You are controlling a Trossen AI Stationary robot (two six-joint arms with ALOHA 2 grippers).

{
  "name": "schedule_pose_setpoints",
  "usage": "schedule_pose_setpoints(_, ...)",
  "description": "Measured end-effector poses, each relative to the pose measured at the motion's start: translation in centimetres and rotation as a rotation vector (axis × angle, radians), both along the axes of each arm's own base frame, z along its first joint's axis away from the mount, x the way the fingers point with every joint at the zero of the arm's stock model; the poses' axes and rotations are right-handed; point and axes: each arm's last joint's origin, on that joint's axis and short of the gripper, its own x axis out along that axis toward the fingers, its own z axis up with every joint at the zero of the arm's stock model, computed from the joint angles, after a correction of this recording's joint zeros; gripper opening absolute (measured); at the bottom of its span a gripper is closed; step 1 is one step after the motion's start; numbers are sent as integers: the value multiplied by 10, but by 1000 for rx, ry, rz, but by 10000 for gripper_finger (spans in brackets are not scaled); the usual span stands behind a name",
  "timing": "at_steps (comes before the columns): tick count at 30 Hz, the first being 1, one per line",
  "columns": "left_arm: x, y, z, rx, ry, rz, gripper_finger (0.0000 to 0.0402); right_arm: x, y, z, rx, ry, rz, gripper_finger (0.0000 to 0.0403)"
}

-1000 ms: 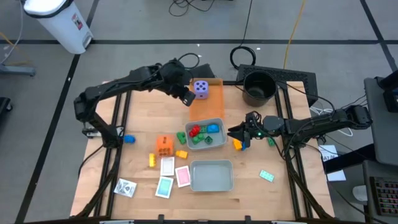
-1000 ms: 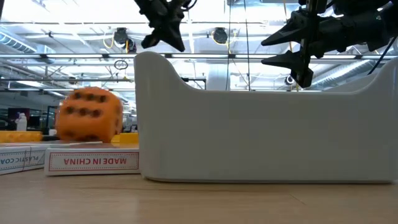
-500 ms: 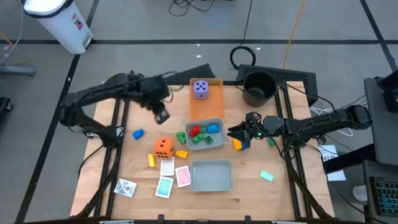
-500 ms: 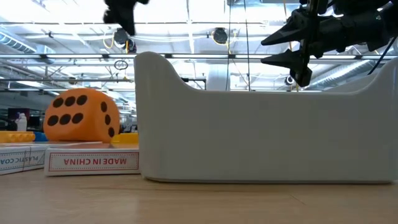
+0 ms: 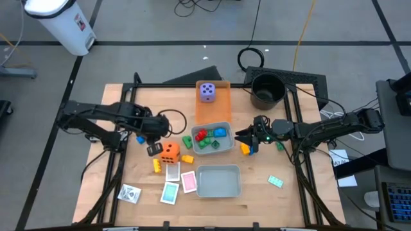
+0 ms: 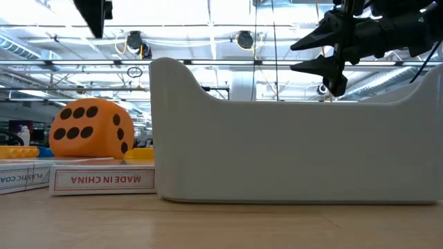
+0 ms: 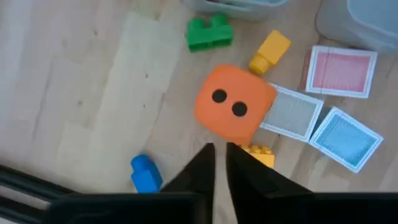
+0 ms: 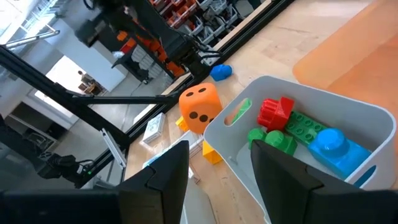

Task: Pick & Place Toys
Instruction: Put the orange dice into the orange bin

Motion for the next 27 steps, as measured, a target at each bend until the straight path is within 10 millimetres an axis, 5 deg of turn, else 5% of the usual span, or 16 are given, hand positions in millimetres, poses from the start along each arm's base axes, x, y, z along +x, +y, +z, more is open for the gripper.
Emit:
schedule_pose_setpoints(17, 12, 1, -13, -67, -26, -178, 318, 0, 0, 0, -11, 2, 2, 166)
schedule_pose_setpoints(27, 46, -4, -47, -75, 109, -305, 398, 0, 0, -1, -11, 8, 4, 166)
